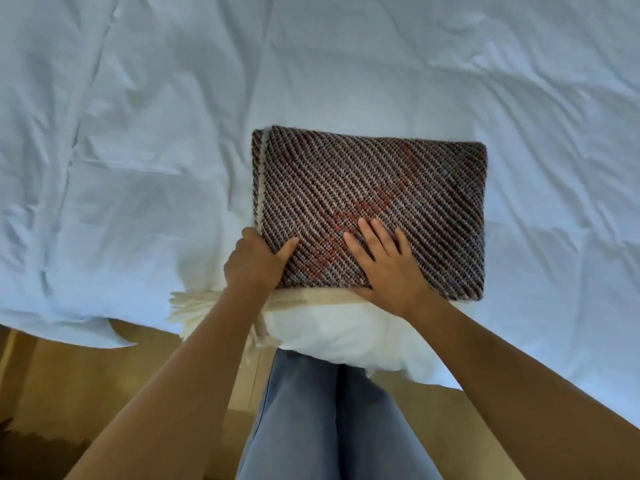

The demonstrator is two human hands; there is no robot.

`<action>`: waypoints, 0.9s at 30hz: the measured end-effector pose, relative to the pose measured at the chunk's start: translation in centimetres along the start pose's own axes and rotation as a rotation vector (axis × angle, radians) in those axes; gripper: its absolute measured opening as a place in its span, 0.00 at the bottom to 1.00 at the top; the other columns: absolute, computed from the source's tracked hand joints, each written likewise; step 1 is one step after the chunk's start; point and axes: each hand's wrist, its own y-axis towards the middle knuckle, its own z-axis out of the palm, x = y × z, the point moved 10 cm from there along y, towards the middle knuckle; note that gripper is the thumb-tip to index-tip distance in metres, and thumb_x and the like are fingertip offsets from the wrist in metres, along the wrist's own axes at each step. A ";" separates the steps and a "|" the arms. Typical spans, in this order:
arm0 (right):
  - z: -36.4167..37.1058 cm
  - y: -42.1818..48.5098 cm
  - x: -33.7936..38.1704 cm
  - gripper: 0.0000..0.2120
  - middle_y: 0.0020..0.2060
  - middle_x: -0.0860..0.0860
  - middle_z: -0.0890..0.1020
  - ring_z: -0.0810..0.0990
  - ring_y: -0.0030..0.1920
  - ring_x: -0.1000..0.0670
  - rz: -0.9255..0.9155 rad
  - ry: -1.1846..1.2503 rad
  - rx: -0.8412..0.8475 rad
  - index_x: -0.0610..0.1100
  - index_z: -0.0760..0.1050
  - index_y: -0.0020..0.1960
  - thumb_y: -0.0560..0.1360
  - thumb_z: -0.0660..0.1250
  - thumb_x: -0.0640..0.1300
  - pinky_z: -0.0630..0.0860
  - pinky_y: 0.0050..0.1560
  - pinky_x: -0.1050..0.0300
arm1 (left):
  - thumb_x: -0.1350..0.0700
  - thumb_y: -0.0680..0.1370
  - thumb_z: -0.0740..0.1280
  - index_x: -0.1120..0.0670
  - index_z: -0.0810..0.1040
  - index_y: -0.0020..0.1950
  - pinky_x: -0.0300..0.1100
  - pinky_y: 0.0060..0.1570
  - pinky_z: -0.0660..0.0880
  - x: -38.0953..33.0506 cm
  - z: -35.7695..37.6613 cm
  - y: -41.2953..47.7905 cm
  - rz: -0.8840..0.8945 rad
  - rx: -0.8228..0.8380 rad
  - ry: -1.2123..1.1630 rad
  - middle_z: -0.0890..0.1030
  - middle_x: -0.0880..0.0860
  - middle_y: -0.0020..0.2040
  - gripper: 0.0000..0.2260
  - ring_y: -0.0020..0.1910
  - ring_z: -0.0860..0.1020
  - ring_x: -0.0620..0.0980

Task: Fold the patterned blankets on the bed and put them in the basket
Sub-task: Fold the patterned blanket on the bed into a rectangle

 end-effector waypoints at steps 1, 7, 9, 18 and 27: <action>0.0 0.0 0.1 0.40 0.76 0.45 0.46 0.44 0.76 0.43 0.006 -0.004 0.003 0.48 0.41 0.76 0.75 0.58 0.61 0.42 0.72 0.39 | 0.35 0.72 0.62 0.59 0.65 0.52 0.49 0.42 0.71 -0.2 -0.2 -0.3 0.041 -0.013 -0.023 0.77 0.60 0.49 0.28 0.48 0.76 0.62; 0.2 -1.9 1.2 0.32 0.77 0.50 0.45 0.42 0.76 0.48 0.007 0.041 -0.001 0.46 0.40 0.76 0.80 0.52 0.54 0.41 0.73 0.44 | 0.39 0.73 0.64 0.56 0.62 0.47 0.46 0.35 0.68 1.0 -1.9 -1.9 0.161 -0.111 -0.117 0.72 0.53 0.36 0.22 0.37 0.73 0.58; 1.1 -2.2 1.7 0.33 0.76 0.50 0.41 0.39 0.75 0.47 -0.015 0.022 0.078 0.46 0.37 0.75 0.79 0.50 0.57 0.39 0.73 0.43 | 0.40 0.73 0.64 0.59 0.64 0.54 0.50 0.41 0.70 1.6 -0.6 -2.5 0.098 -0.047 -0.015 0.75 0.59 0.47 0.24 0.47 0.75 0.62; -3.0 1.7 -2.4 0.29 0.76 0.46 0.51 0.47 0.76 0.46 0.182 0.250 -0.216 0.42 0.47 0.76 0.79 0.49 0.54 0.41 0.72 0.50 | 0.44 0.80 0.48 0.54 0.42 0.76 0.52 0.69 0.36 -10.3 3.2 -3.5 0.559 -0.128 0.231 0.45 0.55 0.77 0.29 0.75 0.39 0.52; 0.0 -3.4 -12.9 0.32 0.72 0.38 0.62 0.61 0.71 0.36 0.535 0.208 -0.189 0.40 0.60 0.73 0.75 0.48 0.57 0.54 0.68 0.32 | 0.29 0.71 0.40 0.56 0.34 0.74 0.64 0.67 0.36 -2.5 2.4 2.0 0.289 -0.011 0.460 0.38 0.62 0.75 0.42 0.74 0.37 0.61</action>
